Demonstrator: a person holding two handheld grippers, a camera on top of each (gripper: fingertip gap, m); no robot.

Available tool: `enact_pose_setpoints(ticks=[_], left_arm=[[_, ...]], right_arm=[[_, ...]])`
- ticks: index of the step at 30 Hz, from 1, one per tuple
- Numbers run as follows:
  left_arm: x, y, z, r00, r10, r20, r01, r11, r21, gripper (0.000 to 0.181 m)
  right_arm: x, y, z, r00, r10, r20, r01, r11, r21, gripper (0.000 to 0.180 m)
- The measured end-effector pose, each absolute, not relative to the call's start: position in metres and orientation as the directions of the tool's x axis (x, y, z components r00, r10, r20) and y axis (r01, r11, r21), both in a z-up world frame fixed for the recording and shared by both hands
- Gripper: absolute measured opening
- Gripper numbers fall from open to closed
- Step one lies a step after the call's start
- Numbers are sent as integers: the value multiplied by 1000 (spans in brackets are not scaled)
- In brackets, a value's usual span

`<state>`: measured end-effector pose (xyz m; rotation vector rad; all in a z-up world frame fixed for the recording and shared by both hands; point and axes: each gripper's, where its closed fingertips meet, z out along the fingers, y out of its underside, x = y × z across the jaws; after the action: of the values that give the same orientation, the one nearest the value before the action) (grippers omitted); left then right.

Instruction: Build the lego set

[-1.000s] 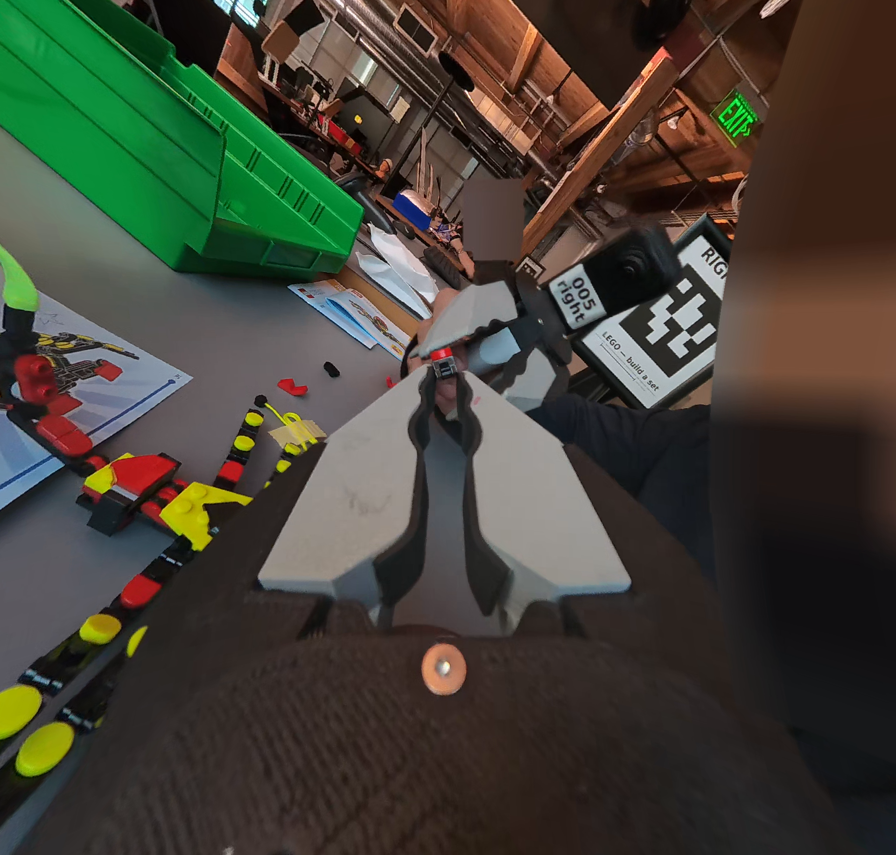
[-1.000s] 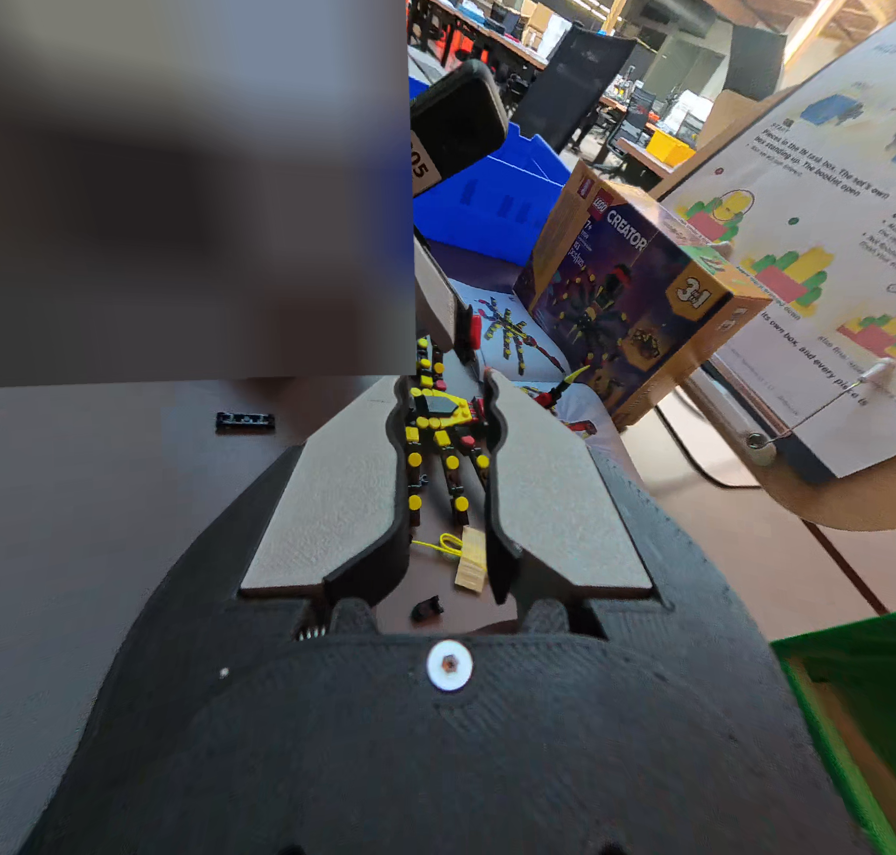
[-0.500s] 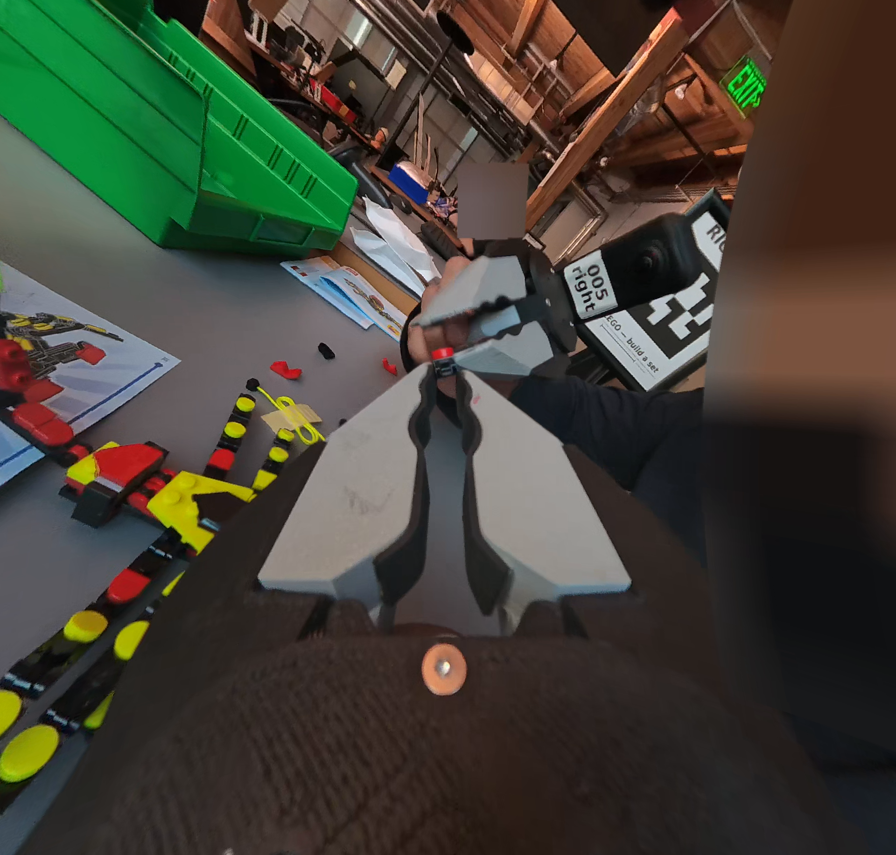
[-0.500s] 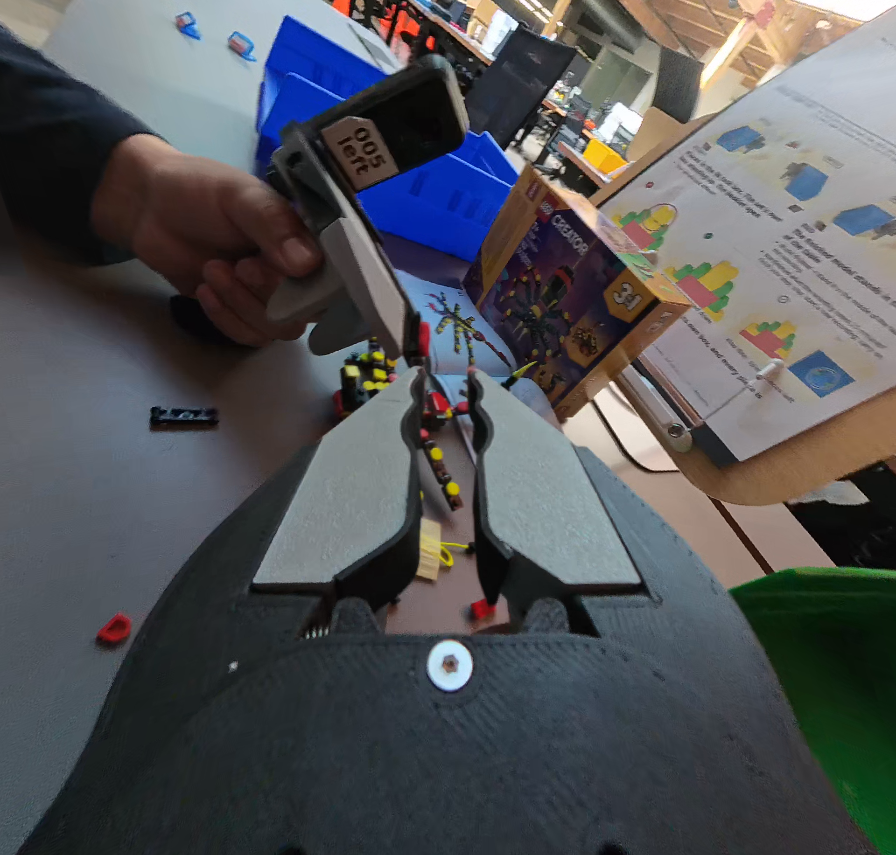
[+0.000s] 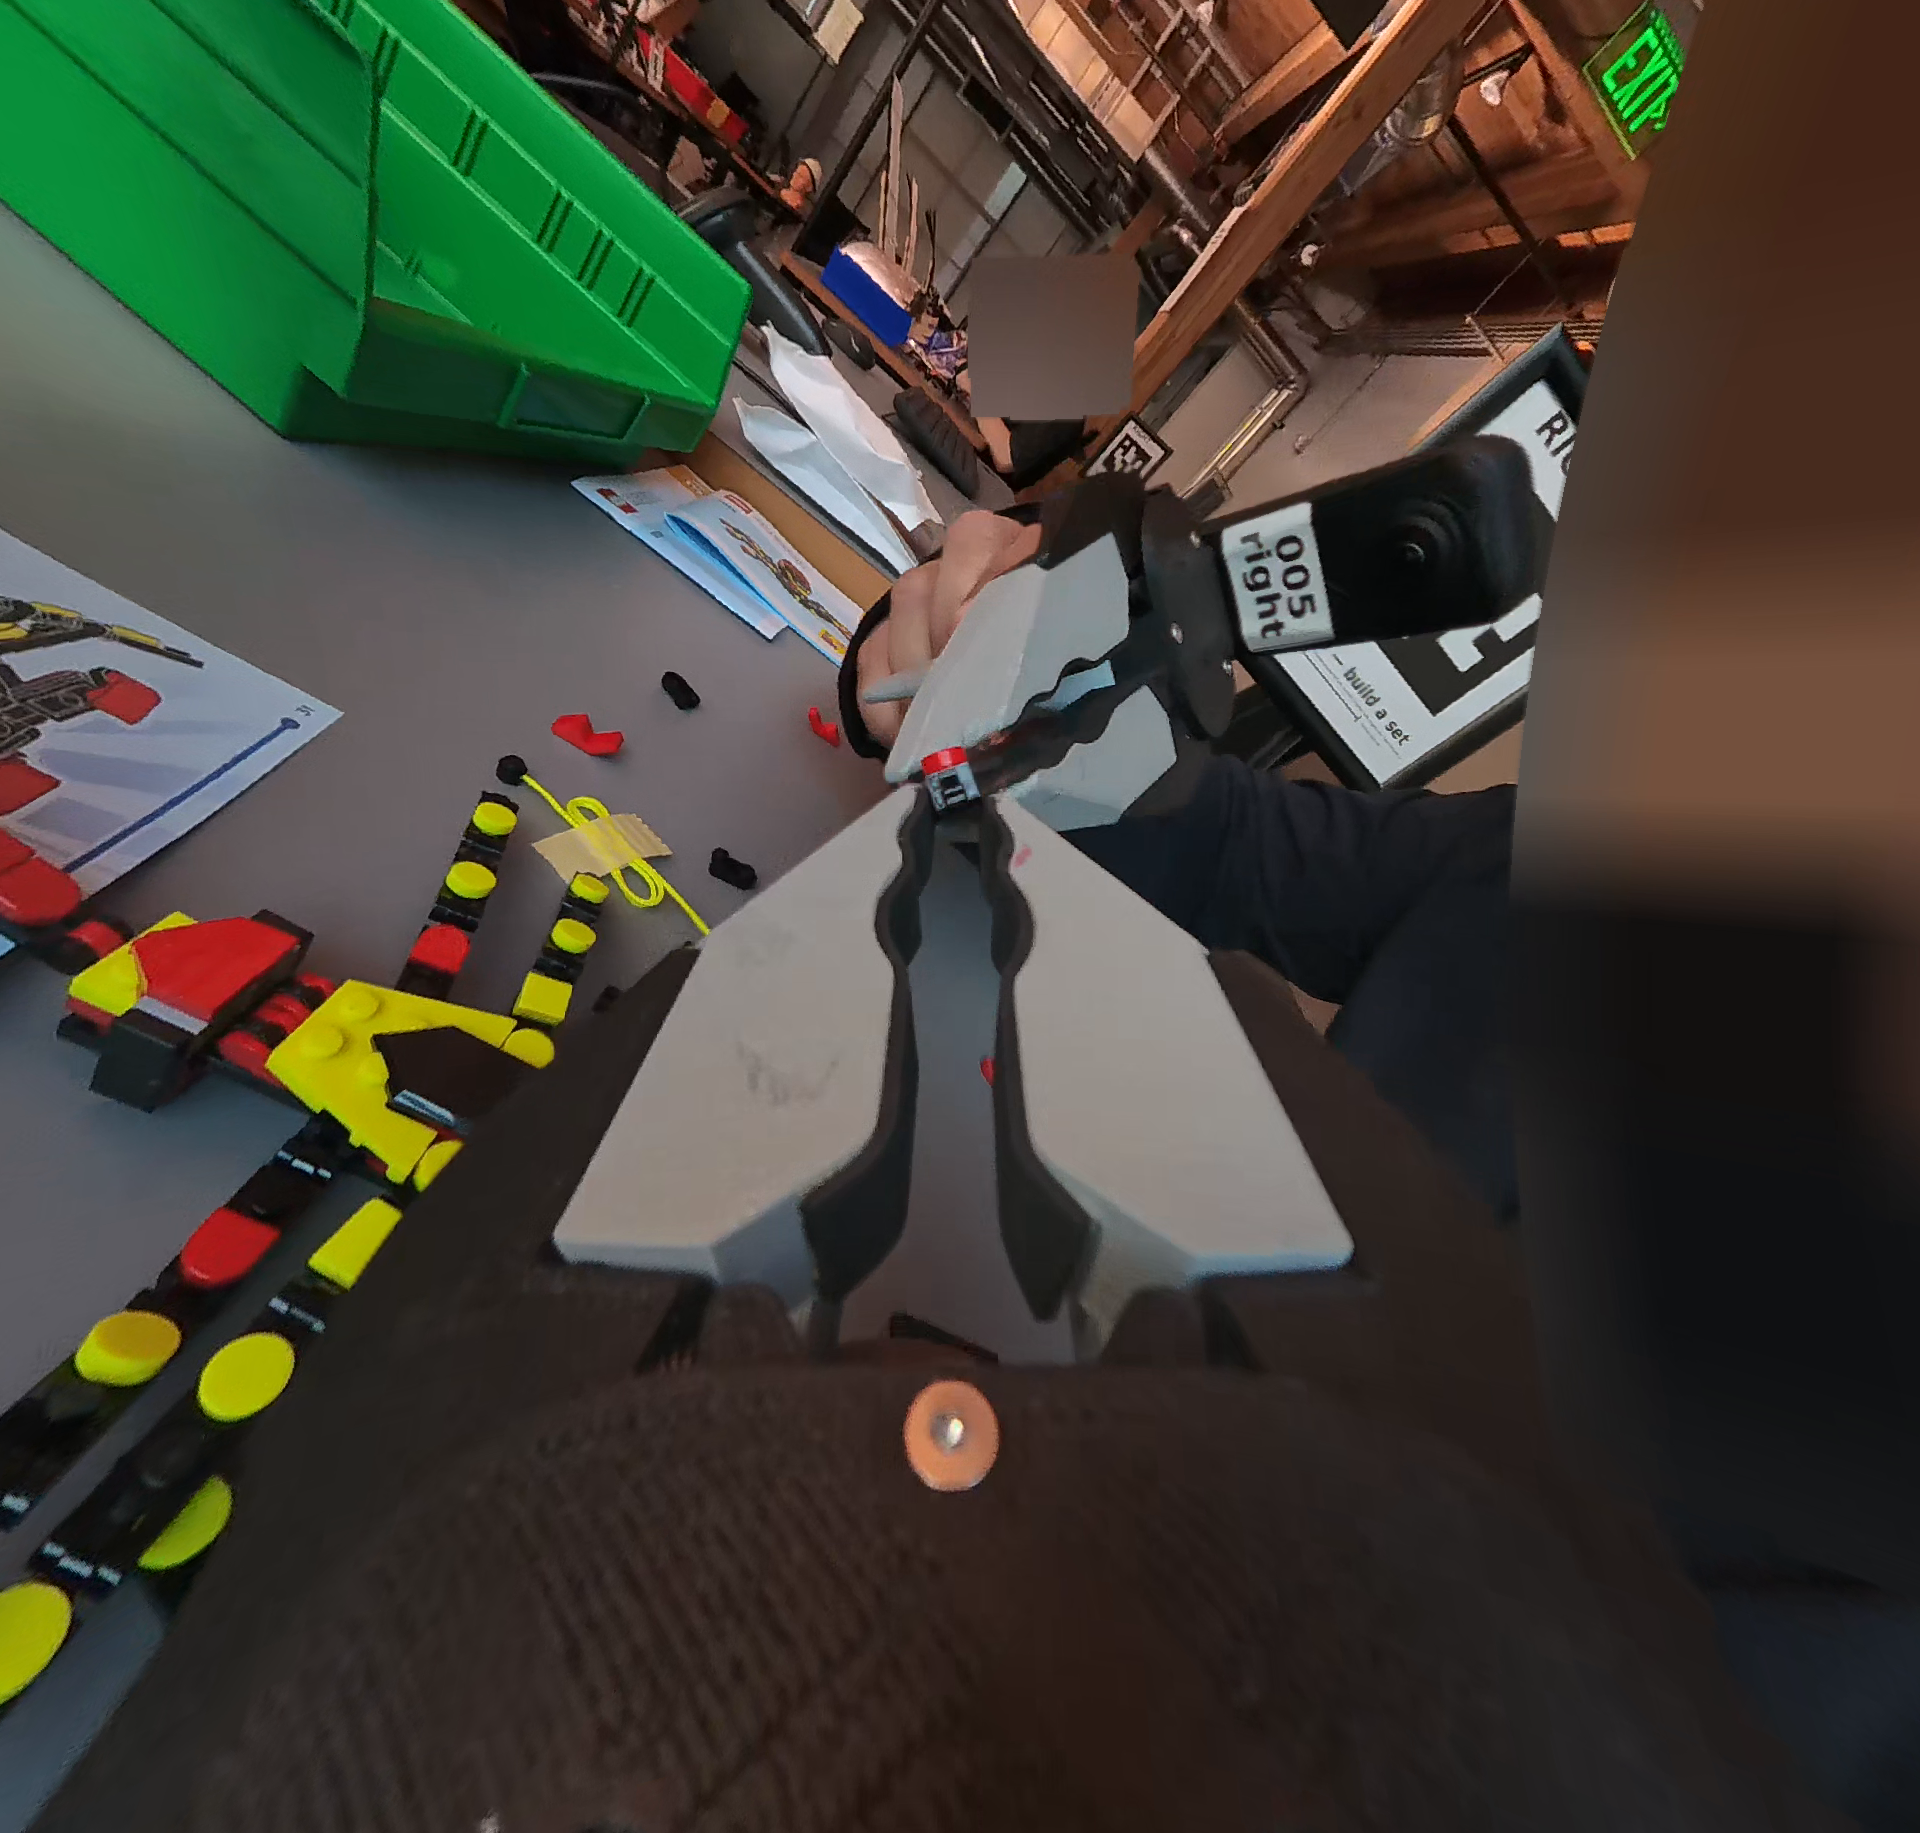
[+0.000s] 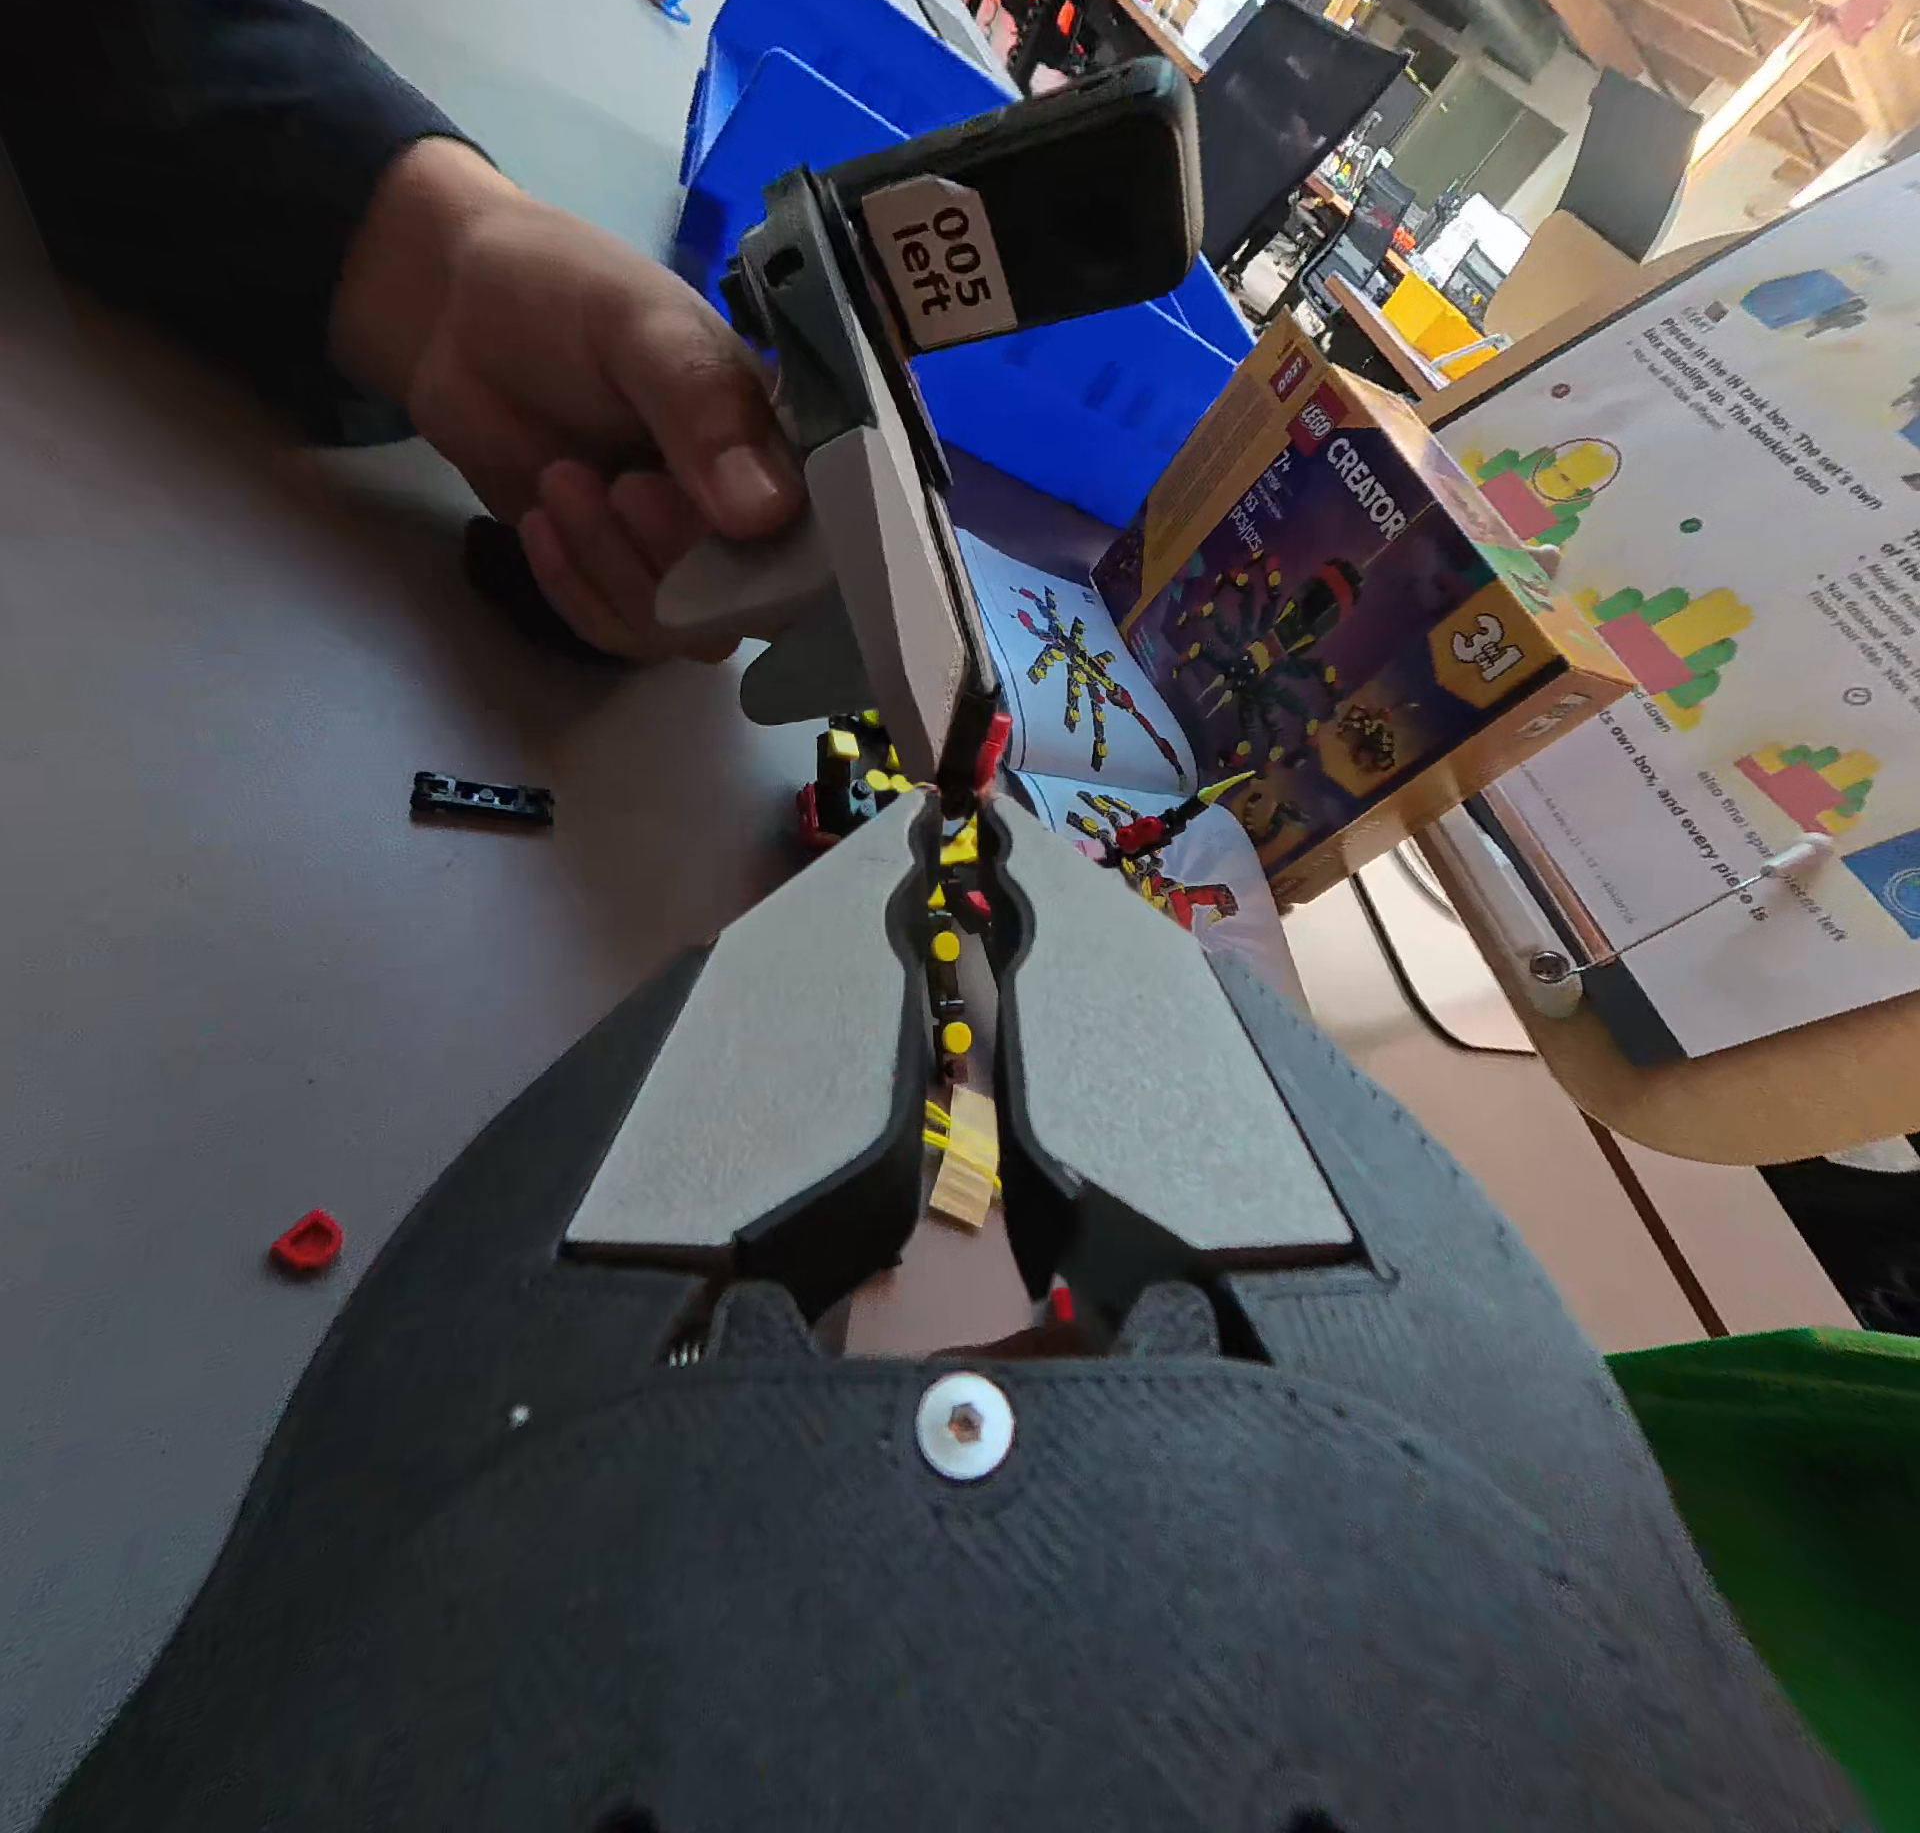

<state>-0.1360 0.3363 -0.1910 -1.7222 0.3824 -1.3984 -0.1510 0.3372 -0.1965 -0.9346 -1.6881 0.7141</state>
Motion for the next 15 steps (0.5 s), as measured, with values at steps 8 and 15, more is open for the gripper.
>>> enact_pose_setpoints(ticks=[8,15], left_arm=[[-136,339,-209,449,-704,551,109,-569,-815,24],[-147,347,-216,599,-703,383,3,-477,-879,31]], right_arm=[[-154,347,-219,-202,966,163,361,228,-904,2],[-152,351,-218,-208,978,2,361,78,-929,1]])
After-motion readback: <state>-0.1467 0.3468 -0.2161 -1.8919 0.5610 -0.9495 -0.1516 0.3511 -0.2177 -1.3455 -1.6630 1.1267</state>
